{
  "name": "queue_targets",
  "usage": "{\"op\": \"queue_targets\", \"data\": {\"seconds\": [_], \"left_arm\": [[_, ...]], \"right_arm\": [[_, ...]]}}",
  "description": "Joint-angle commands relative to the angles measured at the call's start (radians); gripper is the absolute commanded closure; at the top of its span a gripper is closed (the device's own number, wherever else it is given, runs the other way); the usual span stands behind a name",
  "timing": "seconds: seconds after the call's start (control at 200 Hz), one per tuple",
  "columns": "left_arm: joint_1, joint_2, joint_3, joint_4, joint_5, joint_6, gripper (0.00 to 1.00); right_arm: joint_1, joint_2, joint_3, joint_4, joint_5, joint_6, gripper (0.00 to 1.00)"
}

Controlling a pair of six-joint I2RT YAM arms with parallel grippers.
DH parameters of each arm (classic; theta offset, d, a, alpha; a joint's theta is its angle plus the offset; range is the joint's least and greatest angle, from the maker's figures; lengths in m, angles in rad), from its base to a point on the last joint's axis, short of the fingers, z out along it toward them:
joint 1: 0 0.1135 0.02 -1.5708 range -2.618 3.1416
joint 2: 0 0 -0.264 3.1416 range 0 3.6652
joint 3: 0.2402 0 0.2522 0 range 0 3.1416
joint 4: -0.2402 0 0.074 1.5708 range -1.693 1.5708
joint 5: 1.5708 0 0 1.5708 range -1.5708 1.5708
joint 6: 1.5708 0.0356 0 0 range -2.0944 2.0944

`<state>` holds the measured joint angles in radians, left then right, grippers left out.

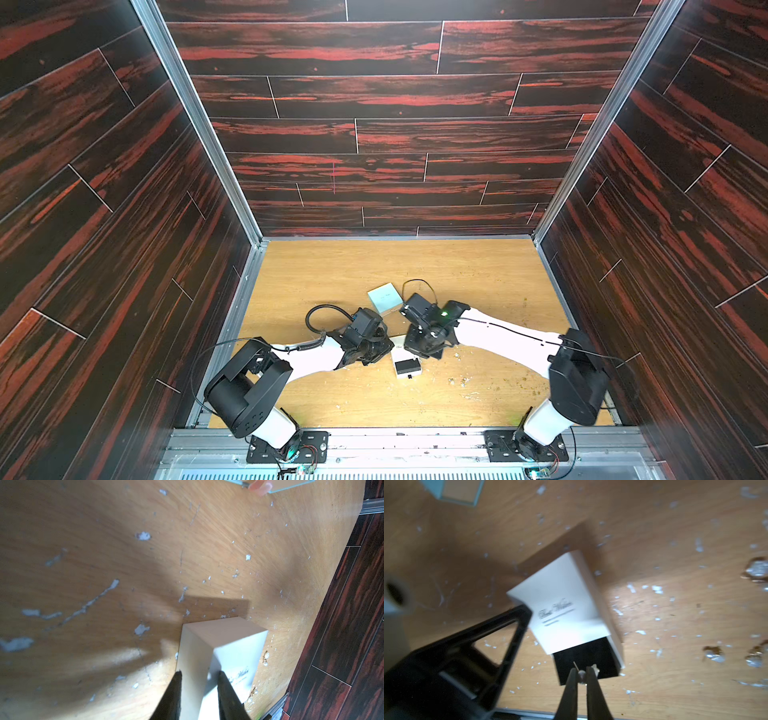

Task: Take out the earrings from the drawer-style jewelry box
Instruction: Pick up the earring from the drawer, then place the earring at the center of the board.

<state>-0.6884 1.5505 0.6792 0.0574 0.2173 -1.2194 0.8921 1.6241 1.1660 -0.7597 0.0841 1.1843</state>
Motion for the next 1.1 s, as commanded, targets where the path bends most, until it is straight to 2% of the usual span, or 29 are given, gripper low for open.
{"op": "queue_targets", "data": {"seconds": [0.0, 0.21, 0.361, 0.641, 1.097], "left_arm": [[0.000, 0.014, -0.018, -0.082, -0.031, 0.015, 0.68], [-0.002, 0.013, -0.018, -0.085, -0.028, 0.018, 0.68], [-0.001, 0.015, -0.013, -0.087, -0.028, 0.020, 0.68], [0.001, 0.016, -0.012, -0.087, -0.030, 0.018, 0.68], [0.000, 0.017, -0.010, -0.088, -0.032, 0.014, 0.68]], "right_arm": [[-0.055, -0.080, -0.083, -0.054, 0.039, -0.015, 0.90], [-0.200, -0.206, -0.251, -0.081, 0.056, -0.069, 0.89], [-0.280, -0.243, -0.311, -0.086, 0.061, -0.115, 0.89], [-0.360, -0.205, -0.323, -0.064, 0.078, -0.181, 0.89], [-0.408, -0.094, -0.267, -0.023, 0.075, -0.253, 0.87]]}}
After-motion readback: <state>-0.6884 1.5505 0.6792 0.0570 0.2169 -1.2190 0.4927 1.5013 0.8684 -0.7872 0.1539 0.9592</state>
